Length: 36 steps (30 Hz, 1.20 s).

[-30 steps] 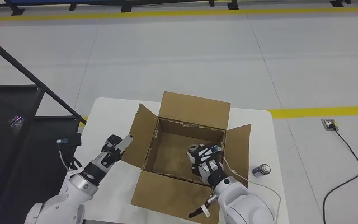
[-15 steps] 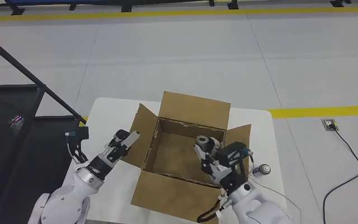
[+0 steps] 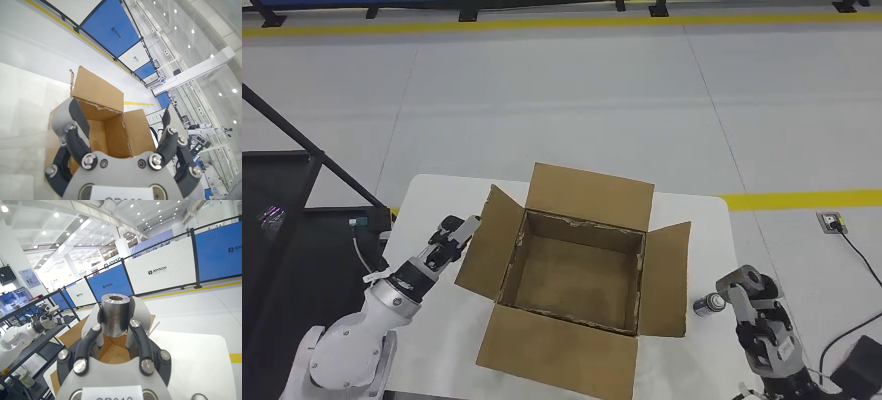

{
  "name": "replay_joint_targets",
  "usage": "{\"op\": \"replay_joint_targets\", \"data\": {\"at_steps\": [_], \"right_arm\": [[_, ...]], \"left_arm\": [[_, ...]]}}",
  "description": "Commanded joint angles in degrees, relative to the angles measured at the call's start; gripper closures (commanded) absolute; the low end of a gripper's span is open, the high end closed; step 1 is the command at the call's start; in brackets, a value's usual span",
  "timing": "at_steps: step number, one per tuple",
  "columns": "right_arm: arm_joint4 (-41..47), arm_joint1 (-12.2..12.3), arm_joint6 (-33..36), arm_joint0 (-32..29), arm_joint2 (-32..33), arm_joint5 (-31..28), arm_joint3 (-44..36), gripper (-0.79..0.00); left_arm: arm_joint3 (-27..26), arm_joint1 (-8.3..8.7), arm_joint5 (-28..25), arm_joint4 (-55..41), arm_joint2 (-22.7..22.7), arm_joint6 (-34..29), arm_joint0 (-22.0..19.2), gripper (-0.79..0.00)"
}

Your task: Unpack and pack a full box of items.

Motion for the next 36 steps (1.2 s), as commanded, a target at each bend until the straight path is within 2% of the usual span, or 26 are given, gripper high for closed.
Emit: {"op": "replay_joint_targets", "data": {"at_steps": [1, 8, 12, 17, 24, 27, 29, 36], "right_arm": [[0.4, 0.0, -2.0, -1.8, 2.2, -0.2, 2.1, 0.000], [2.8, 0.2, -2.8, -5.1, 6.6, -2.3, 8.2, 0.000], [2.8, 0.2, -2.8, -5.1, 6.6, -2.3, 8.2, 0.000], [2.8, 0.2, -2.8, -5.1, 6.6, -2.3, 8.2, 0.000], [2.9, 0.2, -2.8, -4.9, 6.3, -2.2, 8.0, 0.000], [1.3, -0.1, -7.2, -5.5, 4.0, -3.4, 8.3, 0.000], [-2.7, -0.3, -12.6, -6.0, 2.9, -3.7, 10.1, 0.000], [-12.6, -0.8, -31.6, -6.2, -0.1, -5.7, 17.5, 0.000]], "left_arm": [[0.3, 0.03, 0.2, 0.2, 0.3, -0.1, -0.6, -0.785], [1.5, 0.08, 0.3, -0.7, 0.8, 0.5, -0.9, -0.785], [0.8, 0.05, -2.2, -2.3, 1.3, 0.7, 1.2, -0.785], [1.2, 0.10, -6.1, -4.2, 3.9, -3.2, 2.5, -0.785], [7.2, -0.10, -8.4, -3.0, 10.9, -8.7, -2.8, -0.785], [8.4, -0.10, -8.9, -4.1, 10.9, -8.6, -4.0, -0.785], [8.5, 0.00, -9.0, -4.5, 9.9, -7.6, -4.1, -0.785], [2.9, 0.30, -9.2, -5.0, 6.2, -3.0, 0.3, -0.785]]}}
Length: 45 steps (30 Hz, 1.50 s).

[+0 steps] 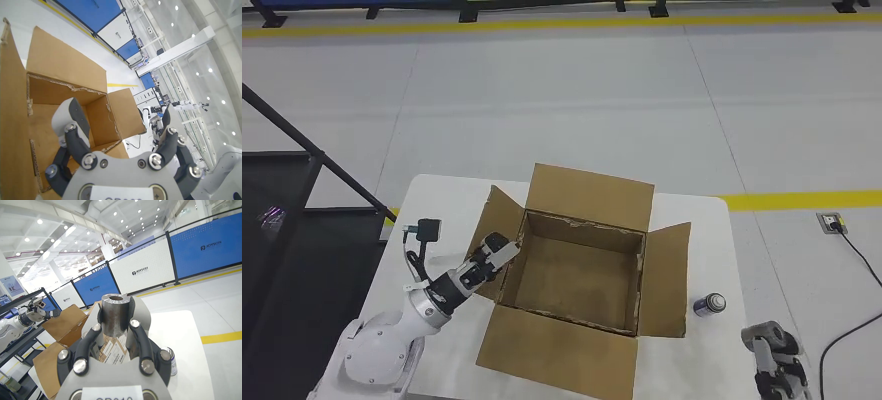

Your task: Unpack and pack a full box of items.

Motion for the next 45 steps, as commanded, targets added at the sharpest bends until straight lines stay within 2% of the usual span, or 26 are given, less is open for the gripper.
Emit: {"op": "replay_joint_targets", "data": {"at_steps": [1, 6, 12, 14, 45], "right_arm": [[-3.4, -0.1, -6.7, 0.1, -0.3, -0.2, 2.0, 0.000], [-17.2, -0.2, -23.3, 0.3, -2.9, 4.4, 10.5, 0.000], [-23.6, -0.2, -31.5, 5.7, -6.3, 8.3, 24.9, 0.000], [-23.0, -0.3, -31.6, 7.5, -6.9, 8.9, 28.9, 0.000], [-23.0, -0.3, -31.6, 7.5, -6.9, 8.9, 28.9, 0.000]], "left_arm": [[-1.4, 0.05, 0.5, -0.1, -1.0, 1.6, 1.3, -0.785], [-1.7, 0.06, 0.7, 0.1, -1.3, 2.2, 1.7, -0.785], [-1.7, 0.06, 0.7, 0.1, -1.3, 2.2, 1.7, -0.785], [-1.7, 0.06, 0.7, 0.1, -1.3, 2.2, 1.7, -0.785], [-1.7, 0.06, 0.7, 0.1, -1.3, 2.2, 1.7, -0.785]]}}
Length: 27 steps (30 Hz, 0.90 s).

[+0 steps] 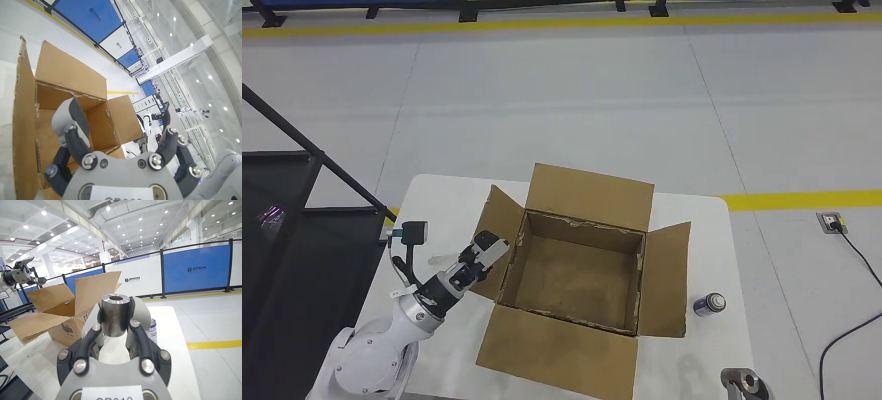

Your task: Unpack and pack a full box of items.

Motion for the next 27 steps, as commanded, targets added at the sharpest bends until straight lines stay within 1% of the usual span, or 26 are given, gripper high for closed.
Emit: {"op": "replay_joint_targets", "data": {"at_steps": [1, 14, 15, 17, 18, 19, 23, 27], "right_arm": [[0.0, 0.0, 0.0, 0.0, 0.0, 0.0, 0.0, 0.000], [0.0, 0.0, 0.0, 0.0, 0.0, 0.0, 0.0, 0.000], [-0.2, 0.0, 3.0, 0.6, -0.2, 1.5, 0.2, 0.000], [0.7, -0.4, 8.7, 2.2, -1.2, 6.2, 0.3, 0.000], [0.5, -0.6, 10.8, 3.0, -1.4, 10.2, 0.5, 0.000], [0.5, -0.8, 12.4, 3.8, -2.4, 12.9, 0.8, 0.000], [1.0, -1.1, 16.0, 7.2, -4.3, 14.8, 3.3, 0.000], [1.0, -0.9, 16.5, 10.0, -4.1, 15.2, 7.8, 0.000]], "left_arm": [[0.0, 0.00, 0.0, 0.0, 0.0, 0.0, 0.0, -0.785], [0.0, 0.00, 0.0, 0.0, 0.0, 0.0, 0.0, -0.785], [0.0, 0.00, 0.0, 0.0, 0.0, 0.0, 0.0, -0.785], [0.0, 0.00, 0.0, 0.0, 0.0, 0.0, 0.0, -0.785], [0.0, 0.00, 0.0, 0.0, 0.0, 0.0, 0.0, -0.785], [0.0, 0.00, 0.0, 0.0, 0.0, 0.0, 0.0, -0.785], [0.0, 0.00, 0.0, 0.0, 0.0, 0.0, 0.0, -0.785], [0.0, 0.00, 0.0, 0.0, 0.0, 0.0, 0.0, -0.785]]}}
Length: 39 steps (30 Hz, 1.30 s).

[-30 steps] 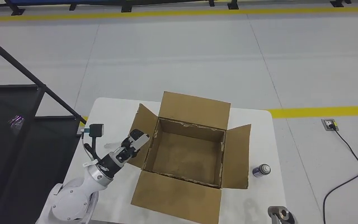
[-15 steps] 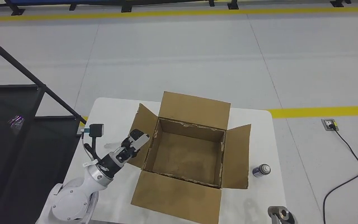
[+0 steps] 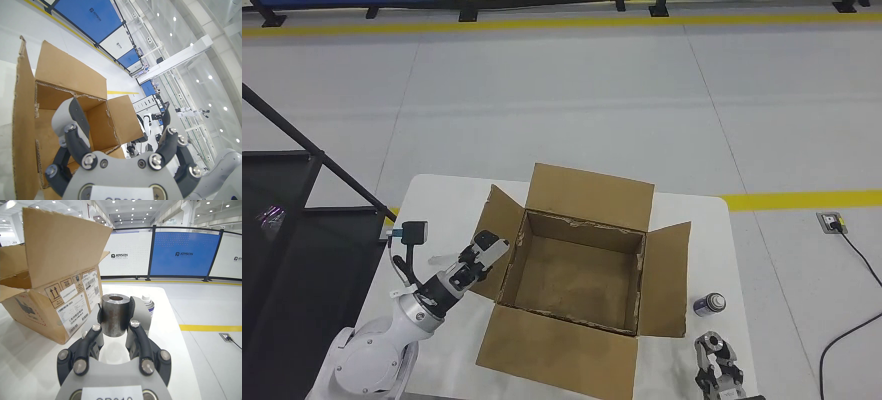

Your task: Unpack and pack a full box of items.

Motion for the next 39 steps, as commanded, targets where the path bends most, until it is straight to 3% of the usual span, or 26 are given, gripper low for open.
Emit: {"op": "replay_joint_targets", "data": {"at_steps": [1, 13, 27, 28, 29, 31, 39], "right_arm": [[-0.6, 0.1, 0.1, 1.0, 0.4, 0.8, 2.3, 0.000], [-4.7, 0.4, 6.0, 3.9, 0.0, 9.5, 7.0, 0.000], [-5.0, 0.7, 12.8, 4.0, -0.4, 10.6, 6.0, 0.000], [-4.8, 0.7, 12.9, 4.0, -0.4, 10.6, 5.9, -0.040], [-4.6, 0.8, 13.0, 3.9, -0.3, 10.6, 5.9, -0.169], [-4.4, 0.8, 13.2, 3.8, -0.3, 10.5, 5.8, -0.262], [-3.8, 1.0, 13.7, 3.6, -0.3, 10.5, 5.6, -0.283]], "left_arm": [[0.0, 0.00, 0.0, 0.0, 0.0, 0.0, 0.0, -0.785], [0.0, 0.00, 0.0, 0.0, 0.0, 0.0, 0.0, -0.785], [0.0, 0.00, 0.0, 0.0, 0.0, 0.0, 0.0, -0.785], [0.0, 0.00, 0.0, 0.0, 0.0, 0.0, 0.0, -0.785], [0.0, 0.00, 0.0, 0.0, 0.0, 0.0, 0.0, -0.785], [0.0, 0.00, 0.0, 0.0, 0.0, 0.0, 0.0, -0.785], [0.0, 0.00, 0.0, 0.0, 0.0, 0.0, 0.0, -0.785]]}}
